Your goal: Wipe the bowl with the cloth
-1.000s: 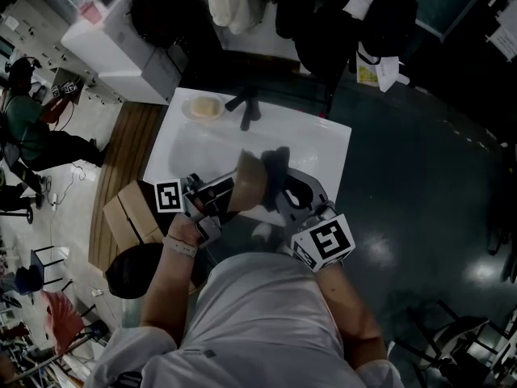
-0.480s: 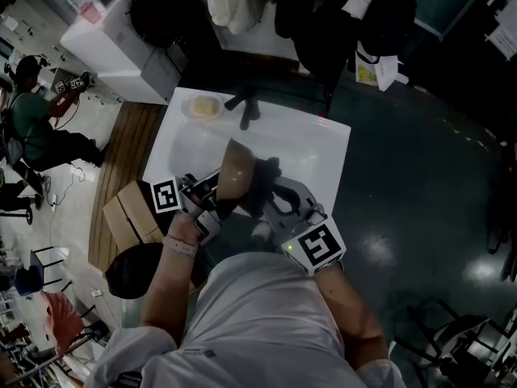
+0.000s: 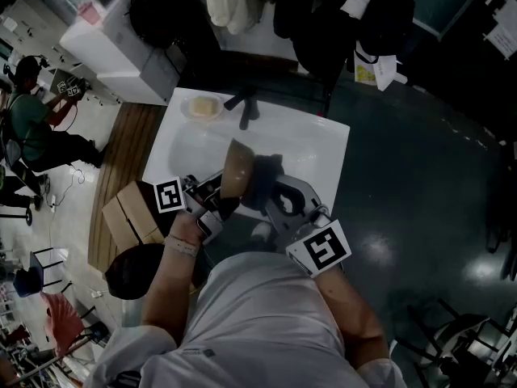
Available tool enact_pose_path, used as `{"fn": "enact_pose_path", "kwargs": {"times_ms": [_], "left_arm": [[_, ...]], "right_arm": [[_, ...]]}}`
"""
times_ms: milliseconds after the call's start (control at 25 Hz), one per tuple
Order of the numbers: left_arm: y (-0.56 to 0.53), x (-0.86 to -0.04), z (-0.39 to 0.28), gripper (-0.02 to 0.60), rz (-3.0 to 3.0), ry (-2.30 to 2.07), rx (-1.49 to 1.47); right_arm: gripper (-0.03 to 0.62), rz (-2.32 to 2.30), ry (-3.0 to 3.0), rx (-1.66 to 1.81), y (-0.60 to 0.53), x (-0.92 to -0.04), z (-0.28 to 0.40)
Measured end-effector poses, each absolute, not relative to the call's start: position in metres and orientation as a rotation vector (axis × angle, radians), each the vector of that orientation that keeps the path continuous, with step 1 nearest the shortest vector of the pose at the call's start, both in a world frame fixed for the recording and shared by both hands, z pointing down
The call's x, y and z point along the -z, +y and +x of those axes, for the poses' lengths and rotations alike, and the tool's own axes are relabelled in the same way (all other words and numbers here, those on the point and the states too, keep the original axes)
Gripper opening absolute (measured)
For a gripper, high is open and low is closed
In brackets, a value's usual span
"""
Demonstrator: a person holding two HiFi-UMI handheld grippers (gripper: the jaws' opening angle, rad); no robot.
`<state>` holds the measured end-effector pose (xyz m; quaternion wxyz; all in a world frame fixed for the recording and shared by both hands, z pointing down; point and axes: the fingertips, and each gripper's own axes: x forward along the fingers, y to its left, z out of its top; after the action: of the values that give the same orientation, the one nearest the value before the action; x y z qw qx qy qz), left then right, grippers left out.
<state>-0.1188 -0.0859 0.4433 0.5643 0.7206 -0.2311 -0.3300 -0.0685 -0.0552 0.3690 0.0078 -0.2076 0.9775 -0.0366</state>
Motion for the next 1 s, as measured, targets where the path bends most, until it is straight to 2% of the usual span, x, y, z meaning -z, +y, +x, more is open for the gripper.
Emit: {"fn": "enact_pose_path", "kwargs": {"times_ms": [520, 1000], "left_arm": [[-0.066, -0.424, -0.093, 0.021, 1.822, -0.368, 0.697], [-0.069, -0.416, -0.104, 0.020, 1.796, -0.365, 0.795]], "right_arm": [[0.043, -0.792, 2.921, 0.342, -0.083, -0.375, -0.044], [0.043, -0.708, 3.032, 0.481, -0.074, -0.402, -0.063]]}}
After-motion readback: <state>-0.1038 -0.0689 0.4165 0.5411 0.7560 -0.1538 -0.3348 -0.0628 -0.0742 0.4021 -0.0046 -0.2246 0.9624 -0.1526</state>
